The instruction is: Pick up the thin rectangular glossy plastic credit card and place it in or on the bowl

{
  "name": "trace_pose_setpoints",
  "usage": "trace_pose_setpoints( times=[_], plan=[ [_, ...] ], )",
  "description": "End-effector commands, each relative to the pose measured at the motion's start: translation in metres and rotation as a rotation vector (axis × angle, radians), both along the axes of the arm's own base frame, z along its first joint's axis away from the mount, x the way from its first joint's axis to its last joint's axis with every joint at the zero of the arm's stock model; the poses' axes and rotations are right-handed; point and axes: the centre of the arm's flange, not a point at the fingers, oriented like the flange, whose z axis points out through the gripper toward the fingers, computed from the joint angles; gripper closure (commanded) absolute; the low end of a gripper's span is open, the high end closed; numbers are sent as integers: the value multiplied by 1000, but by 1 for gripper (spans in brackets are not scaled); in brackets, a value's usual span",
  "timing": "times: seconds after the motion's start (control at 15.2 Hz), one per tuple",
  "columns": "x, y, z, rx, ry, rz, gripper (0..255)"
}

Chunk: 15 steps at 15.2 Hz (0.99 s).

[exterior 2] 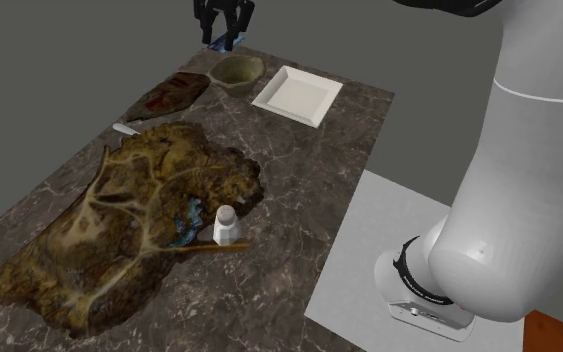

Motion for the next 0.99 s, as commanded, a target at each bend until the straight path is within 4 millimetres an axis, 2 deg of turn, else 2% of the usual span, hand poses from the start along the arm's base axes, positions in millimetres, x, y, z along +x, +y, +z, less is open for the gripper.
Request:
trace_pose_setpoints(
  times=[0.0, 0.26, 0.73, 0.79, 0.92],
  plan=[
    [0, 0, -11, 0, 0, 0, 255],
    [0, 0, -31, 0, 0, 0, 255],
    [0, 0, -31, 0, 0, 0, 255],
    [0, 0, -31, 0, 0, 0, 0],
    [0, 0, -31, 0, 0, 0, 0]
  ],
)
